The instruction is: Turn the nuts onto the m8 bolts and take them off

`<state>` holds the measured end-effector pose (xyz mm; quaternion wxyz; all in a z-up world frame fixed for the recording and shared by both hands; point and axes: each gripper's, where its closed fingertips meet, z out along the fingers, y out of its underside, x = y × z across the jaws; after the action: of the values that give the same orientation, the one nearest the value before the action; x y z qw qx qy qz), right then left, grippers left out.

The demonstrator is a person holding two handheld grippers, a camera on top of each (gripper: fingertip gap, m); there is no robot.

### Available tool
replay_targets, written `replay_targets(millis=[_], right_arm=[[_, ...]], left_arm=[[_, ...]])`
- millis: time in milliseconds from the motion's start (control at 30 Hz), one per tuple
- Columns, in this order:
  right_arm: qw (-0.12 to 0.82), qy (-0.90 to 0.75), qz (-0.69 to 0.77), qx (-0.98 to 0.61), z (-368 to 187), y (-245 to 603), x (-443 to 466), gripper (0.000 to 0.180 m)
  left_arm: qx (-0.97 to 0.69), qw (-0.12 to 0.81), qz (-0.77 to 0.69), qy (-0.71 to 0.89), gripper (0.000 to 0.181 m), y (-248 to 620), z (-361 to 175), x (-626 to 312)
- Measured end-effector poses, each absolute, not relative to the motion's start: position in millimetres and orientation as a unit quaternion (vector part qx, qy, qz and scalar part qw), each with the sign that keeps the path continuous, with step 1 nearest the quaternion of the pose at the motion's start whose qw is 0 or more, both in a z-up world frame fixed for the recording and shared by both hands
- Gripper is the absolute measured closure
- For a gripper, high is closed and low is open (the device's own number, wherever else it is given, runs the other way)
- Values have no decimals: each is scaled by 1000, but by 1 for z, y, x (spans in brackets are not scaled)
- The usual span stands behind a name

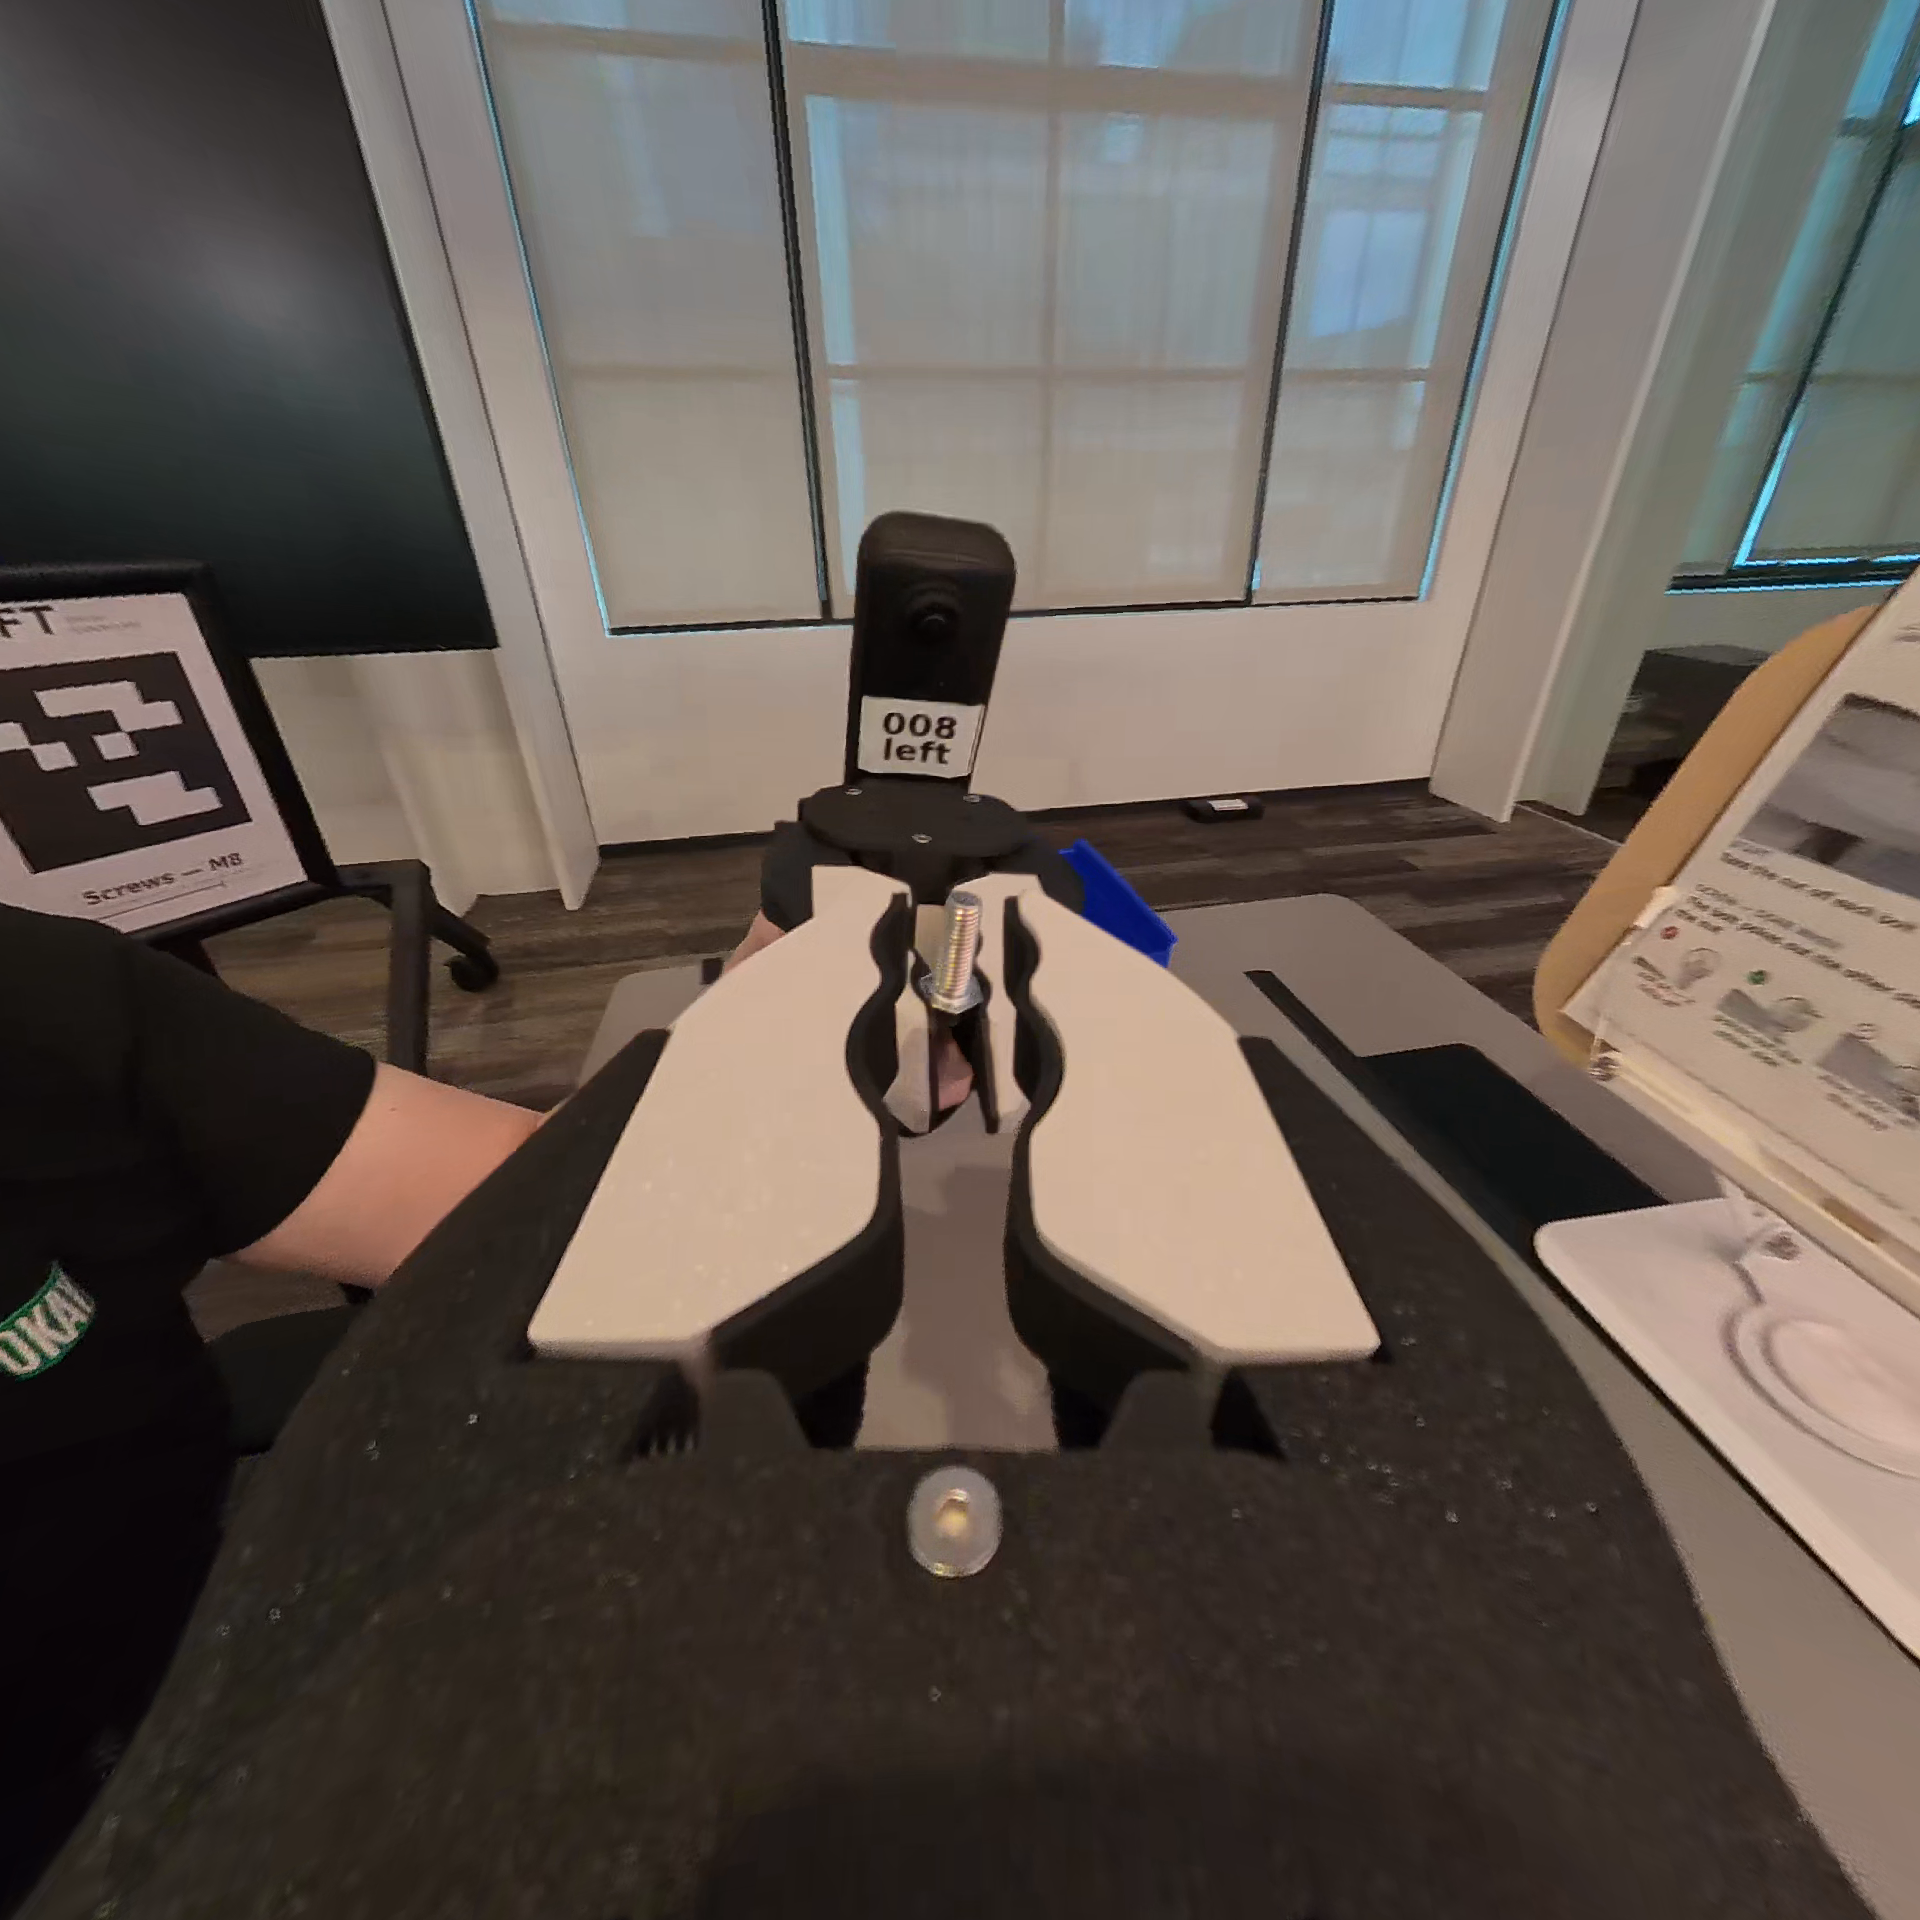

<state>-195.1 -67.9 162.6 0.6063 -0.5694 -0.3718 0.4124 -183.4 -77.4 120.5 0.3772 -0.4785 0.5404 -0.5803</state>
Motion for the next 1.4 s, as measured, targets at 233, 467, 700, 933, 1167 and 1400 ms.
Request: replay_targets(millis=[233, 467, 700, 933, 1167, 1400], right_arm=[[579, -390, 416, -583, 143, -64, -214, 164], [571, -396, 413, -589, 138, -65, -217, 172], [576, -392, 406, -592, 139, -64, -213, 173], [628, -360, 247, -645, 200, -58, -116, 173], [316, -125, -101, -935, 65, -12, 191, 172], [103, -34, -50, -993, -98, -47, 274, 172]], left_arm=[[-478, 375, -579, 544, 170, -79, 120, -183], [-474, 373, -572, 556, 170, -85, 118, -180], [-483, 377, -564, 555, 159, -86, 116, -176], [-493, 382, -548, 557, 141, -86, 114, -177], [-508, 377, -536, 559, 146, -79, 110, -179], [-530, 361, -502, 580, 149, -79, 91, -172]])
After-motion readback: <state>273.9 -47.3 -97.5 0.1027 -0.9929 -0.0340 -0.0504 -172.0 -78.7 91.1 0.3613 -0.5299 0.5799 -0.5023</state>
